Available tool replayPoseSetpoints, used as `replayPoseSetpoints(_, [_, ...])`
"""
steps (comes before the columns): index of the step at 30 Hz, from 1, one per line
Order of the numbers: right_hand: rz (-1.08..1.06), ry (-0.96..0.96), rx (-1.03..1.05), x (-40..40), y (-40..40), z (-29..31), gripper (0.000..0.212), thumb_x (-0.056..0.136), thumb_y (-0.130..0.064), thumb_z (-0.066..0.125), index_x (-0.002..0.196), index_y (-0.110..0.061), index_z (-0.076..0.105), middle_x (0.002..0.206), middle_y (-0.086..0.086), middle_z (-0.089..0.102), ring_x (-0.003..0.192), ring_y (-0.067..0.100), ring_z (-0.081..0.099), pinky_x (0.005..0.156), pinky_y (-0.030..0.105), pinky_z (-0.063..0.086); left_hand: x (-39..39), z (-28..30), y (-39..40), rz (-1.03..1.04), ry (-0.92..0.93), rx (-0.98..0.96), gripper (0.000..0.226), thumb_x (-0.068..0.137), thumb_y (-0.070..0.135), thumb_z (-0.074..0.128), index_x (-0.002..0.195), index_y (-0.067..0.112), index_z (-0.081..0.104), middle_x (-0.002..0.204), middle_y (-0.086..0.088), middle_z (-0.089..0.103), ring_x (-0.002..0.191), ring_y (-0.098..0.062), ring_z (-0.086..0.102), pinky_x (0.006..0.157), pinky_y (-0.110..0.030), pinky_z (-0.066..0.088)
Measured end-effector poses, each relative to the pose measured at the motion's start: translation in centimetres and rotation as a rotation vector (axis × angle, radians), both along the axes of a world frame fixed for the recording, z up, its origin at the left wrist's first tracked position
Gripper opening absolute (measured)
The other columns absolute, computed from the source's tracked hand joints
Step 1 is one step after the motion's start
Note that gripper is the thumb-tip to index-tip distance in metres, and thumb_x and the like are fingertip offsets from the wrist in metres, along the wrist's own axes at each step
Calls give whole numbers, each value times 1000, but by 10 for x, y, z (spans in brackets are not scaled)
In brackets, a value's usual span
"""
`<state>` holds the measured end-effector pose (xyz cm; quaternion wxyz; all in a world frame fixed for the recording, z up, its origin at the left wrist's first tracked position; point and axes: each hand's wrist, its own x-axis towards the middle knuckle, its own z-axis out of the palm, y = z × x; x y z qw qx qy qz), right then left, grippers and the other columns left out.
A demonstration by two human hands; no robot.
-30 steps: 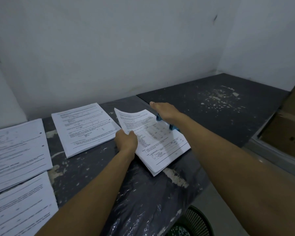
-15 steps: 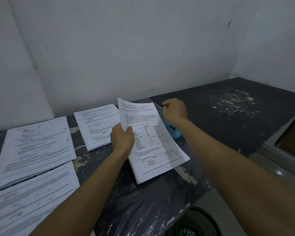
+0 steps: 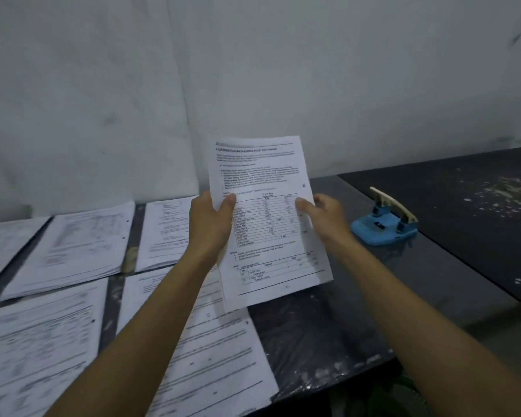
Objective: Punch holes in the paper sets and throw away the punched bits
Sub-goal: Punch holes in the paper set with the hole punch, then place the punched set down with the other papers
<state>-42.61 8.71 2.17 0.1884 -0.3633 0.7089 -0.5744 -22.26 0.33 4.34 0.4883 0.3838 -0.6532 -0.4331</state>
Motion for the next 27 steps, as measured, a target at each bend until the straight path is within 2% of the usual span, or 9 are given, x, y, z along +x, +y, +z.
replayPoseSetpoints(4, [145,-111,-106,42,1,3,8,93,-20,69,100,-22,74,103,-2,76,89,14,74,77,30,60,53,7,2,39,-11,-10,12,99,26,60,108,27,69,98,15,73,87,-6,71,71,-26,55])
replayPoseSetpoints(7, [180,-130,-133,76,-4,4,9,94,-17,67,96,-24,73,99,-4,77,85,11,75,73,25,59,97,6,4,68,-14,66,19,98,28,62,116,23,67,101,15,72,84,-3,72,64,-20,55])
replayPoseSetpoints(10, [204,-157,-108,111,-10,1,9,94,-18,66,99,-19,74,96,-1,78,88,18,74,80,36,60,141,-4,12,112,-35,141,21,99,26,60,118,21,62,109,6,73,89,-12,73,69,-28,59])
replayPoseSetpoints(13, [220,-142,-77,148,-18,-4,10,92,-16,67,86,-20,73,87,-5,77,84,18,74,72,32,60,184,-16,23,173,-71,126,26,99,19,57,125,20,55,112,4,71,90,-13,72,68,-28,59])
replayPoseSetpoints(16, [270,-152,-23,186,-30,-9,13,87,-8,60,87,-3,71,90,6,76,77,17,65,61,24,46,223,-24,28,280,-114,81,23,99,19,55,121,28,53,109,9,70,88,-8,70,64,-25,53])
replayPoseSetpoints(19, [305,-105,15,225,-39,-10,14,84,-9,51,80,5,53,83,27,58,69,18,41,62,31,29,259,-28,29,362,-132,80,23,99,18,54,117,32,52,107,13,69,91,-8,69,70,-29,54])
replayPoseSetpoints(21, [346,-65,34,251,-43,-8,10,81,-11,51,72,-12,46,68,11,44,63,17,33,56,29,23,282,-29,29,404,-152,68,23,99,16,54,117,31,52,106,15,69,93,-8,68,73,-31,55])
replayPoseSetpoints(24, [420,4,60,286,-49,-7,21,78,-12,53,65,-19,39,57,-4,38,50,11,27,45,23,19,316,-34,27,459,-207,55,25,100,14,52,121,26,53,116,7,68,101,-13,67,85,-37,56])
replayPoseSetpoints(27, [490,39,94,321,-59,-13,25,80,-8,58,63,-16,42,58,-2,40,53,15,30,45,22,21,355,-42,24,520,-259,59,23,101,15,50,121,26,52,118,7,67,98,-12,67,76,-30,55])
